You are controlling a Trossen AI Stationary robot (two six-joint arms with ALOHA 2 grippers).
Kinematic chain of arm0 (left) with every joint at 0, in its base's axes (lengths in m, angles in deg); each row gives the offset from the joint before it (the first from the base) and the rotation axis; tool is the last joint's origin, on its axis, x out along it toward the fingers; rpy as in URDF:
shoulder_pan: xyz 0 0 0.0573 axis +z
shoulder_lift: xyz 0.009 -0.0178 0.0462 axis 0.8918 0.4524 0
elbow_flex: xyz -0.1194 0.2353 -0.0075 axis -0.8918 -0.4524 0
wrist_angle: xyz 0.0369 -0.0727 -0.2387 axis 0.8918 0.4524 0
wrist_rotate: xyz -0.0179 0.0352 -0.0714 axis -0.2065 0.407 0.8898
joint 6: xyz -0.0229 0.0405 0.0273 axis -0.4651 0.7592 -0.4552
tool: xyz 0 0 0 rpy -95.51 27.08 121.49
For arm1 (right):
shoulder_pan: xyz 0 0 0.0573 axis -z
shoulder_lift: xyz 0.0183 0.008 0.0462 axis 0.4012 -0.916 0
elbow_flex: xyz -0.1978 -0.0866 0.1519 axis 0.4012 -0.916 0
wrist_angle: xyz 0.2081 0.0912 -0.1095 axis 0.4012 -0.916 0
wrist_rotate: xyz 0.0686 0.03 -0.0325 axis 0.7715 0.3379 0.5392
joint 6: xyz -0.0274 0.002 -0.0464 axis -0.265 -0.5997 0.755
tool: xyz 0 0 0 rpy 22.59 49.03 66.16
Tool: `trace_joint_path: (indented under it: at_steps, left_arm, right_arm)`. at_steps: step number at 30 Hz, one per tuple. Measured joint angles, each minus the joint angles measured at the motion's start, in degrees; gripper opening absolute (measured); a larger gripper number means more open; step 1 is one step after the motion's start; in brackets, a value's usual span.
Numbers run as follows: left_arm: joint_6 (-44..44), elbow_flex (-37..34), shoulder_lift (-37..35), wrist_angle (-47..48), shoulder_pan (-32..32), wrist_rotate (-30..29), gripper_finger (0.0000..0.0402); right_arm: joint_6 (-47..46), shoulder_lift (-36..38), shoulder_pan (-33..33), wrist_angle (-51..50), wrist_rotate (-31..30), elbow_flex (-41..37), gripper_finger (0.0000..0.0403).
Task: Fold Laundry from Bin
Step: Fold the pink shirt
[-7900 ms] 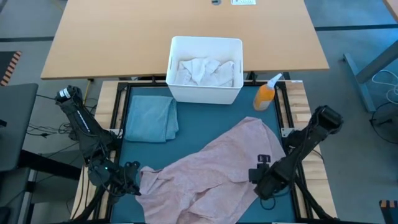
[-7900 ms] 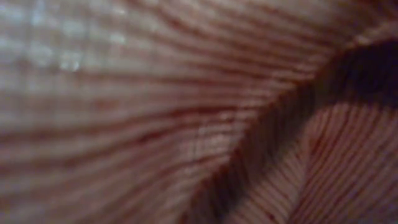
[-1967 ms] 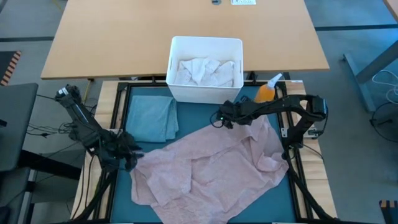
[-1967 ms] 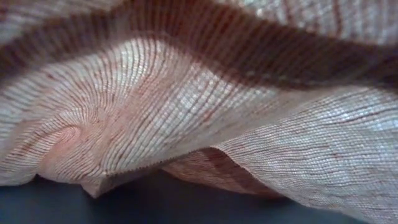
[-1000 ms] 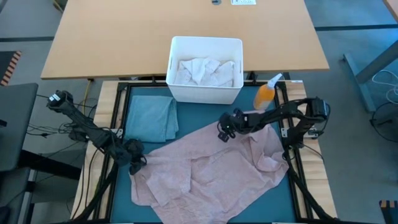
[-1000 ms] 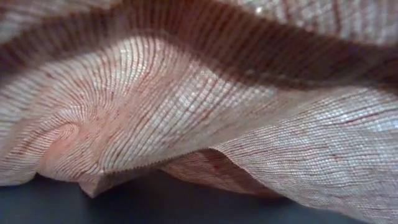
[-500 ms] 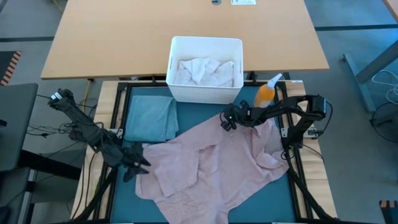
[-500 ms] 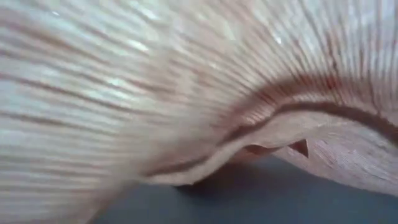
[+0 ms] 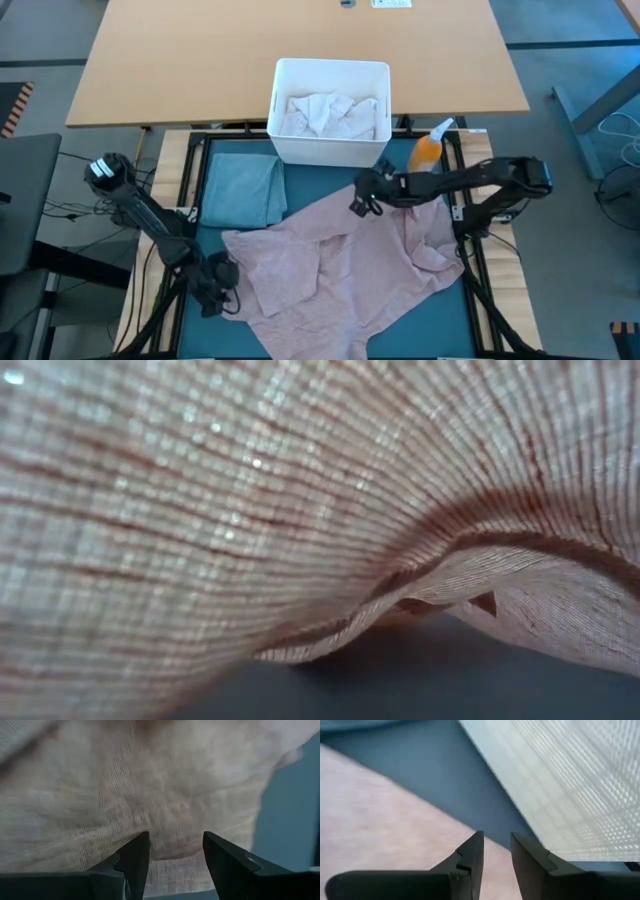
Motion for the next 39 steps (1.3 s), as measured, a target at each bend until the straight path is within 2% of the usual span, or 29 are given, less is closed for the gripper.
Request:
trace_joint_path:
  at_steps: [4, 8, 11, 18, 21, 25, 33, 36, 39]
  left_arm:
    - [-2.86, 0.43, 3.60, 0.69, 0.64, 3.90, 0.0173]
    - [-6.11, 0.50, 4.08, 2.84, 0.58, 6.98, 0.0173]
    - [-7.65, 0.58, 3.73, 6.54, 0.57, 10.95, 0.0173]
    - [-11.41, 0.68, 3.66, 11.32, 0.59, 17.12, 0.0173]
    - [-14.10, 0.76, 3.66, 15.42, 0.59, 20.94, 0.0164]
    - [-13.08, 1.37, 2.82, 23.25, 0.40, 24.35, 0.0138]
    - [-10.75, 11.58, -3.45, 49.22, 0.24, 17.49, 0.0090]
    - [-9.24, 16.33, -6.52, 50.97, -0.02, 11.92, 0.0083]
    - [-8.80, 20.00, -9.46, 47.77, -0.33, 4.75, 0.0081]
  right_arm:
    - [-2.51, 3.26, -6.20, -2.65, 0.93, 2.00, 0.0123]
    - [-5.99, 4.45, -13.59, -3.18, 6.72, 2.18, 0.0123]
    - [-8.12, 3.77, -19.48, -3.91, 10.30, 2.18, 0.0123]
    - [-8.37, -0.27, -32.21, -1.14, 12.17, 2.15, 0.0123]
    - [-8.10, -3.87, -34.52, 4.46, 12.17, 2.18, 0.0123]
    - [-7.53, -10.13, -33.64, 11.58, 12.71, 2.22, 0.0123]
    - [-2.33, -17.91, -28.21, 12.52, 15.00, 8.52, 0.0123]
    - [-0.57, -18.98, -26.54, 10.31, 17.80, 11.00, 0.0123]
    - [-0.69, -18.10, -25.41, 2.53, 20.02, 14.19, 0.0123]
